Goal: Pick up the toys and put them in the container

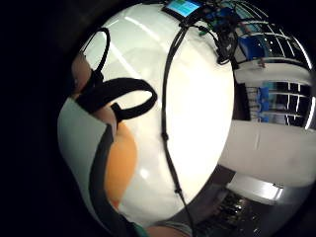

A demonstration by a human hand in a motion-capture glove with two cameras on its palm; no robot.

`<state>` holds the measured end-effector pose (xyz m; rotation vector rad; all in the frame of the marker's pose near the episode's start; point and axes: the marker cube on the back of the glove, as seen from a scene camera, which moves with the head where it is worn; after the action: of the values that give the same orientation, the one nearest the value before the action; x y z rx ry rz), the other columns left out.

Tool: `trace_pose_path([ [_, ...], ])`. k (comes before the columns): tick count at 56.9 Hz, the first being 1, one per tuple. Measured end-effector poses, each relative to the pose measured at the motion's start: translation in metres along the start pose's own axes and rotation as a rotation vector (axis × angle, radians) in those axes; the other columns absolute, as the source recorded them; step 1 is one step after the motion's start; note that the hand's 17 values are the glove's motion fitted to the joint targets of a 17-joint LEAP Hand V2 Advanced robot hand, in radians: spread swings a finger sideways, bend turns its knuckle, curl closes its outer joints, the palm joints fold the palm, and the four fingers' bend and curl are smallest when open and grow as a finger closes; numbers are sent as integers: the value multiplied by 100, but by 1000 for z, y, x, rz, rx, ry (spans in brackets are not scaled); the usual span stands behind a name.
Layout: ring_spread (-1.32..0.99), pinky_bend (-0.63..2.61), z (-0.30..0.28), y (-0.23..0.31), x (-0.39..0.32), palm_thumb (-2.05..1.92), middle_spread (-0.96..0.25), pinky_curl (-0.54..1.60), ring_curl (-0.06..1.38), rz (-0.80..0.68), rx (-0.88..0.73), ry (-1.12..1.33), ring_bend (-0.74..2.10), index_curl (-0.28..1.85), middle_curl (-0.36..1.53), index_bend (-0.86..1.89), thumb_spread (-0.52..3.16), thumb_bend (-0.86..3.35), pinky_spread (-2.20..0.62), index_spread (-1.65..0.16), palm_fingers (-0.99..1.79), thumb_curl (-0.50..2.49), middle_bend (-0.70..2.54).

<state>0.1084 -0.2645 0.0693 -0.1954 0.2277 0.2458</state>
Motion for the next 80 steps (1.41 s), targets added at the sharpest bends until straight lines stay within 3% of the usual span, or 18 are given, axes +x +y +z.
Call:
trace_pose_path([
  [16,-48,118,-178,-10,-24,66,-31,38,49,-178,287,-89,87,32,45,16,103,8,-37,-38,61,67,48],
  [24,-50,120,-220,-30,-50,66,-32,38,50,-240,330,-65,86,33,48,16,99,7,-37,-38,60,72,46],
  [33,-49,122,-229,-51,-110,65,-32,38,51,-363,287,-136,85,35,51,16,97,5,-36,-39,59,77,44],
  [44,-49,122,-251,-72,-275,65,-32,37,52,-568,232,-361,84,36,55,16,98,3,-35,-39,58,82,42],
  [49,-48,123,-242,-85,-370,64,-32,37,52,-574,260,-221,83,37,56,15,98,2,-35,-40,57,84,41],
  [55,-48,123,-219,-95,-434,62,-32,36,53,-747,261,-45,84,37,58,15,101,1,-34,-40,55,85,40],
  [72,-46,120,-167,-111,-487,54,-31,35,54,-754,44,68,88,36,63,14,117,-1,-30,-39,45,84,39],
  [80,-38,129,-154,-113,-479,31,-27,39,53,-760,-44,106,74,37,58,14,129,-5,-23,-37,2,70,20],
])
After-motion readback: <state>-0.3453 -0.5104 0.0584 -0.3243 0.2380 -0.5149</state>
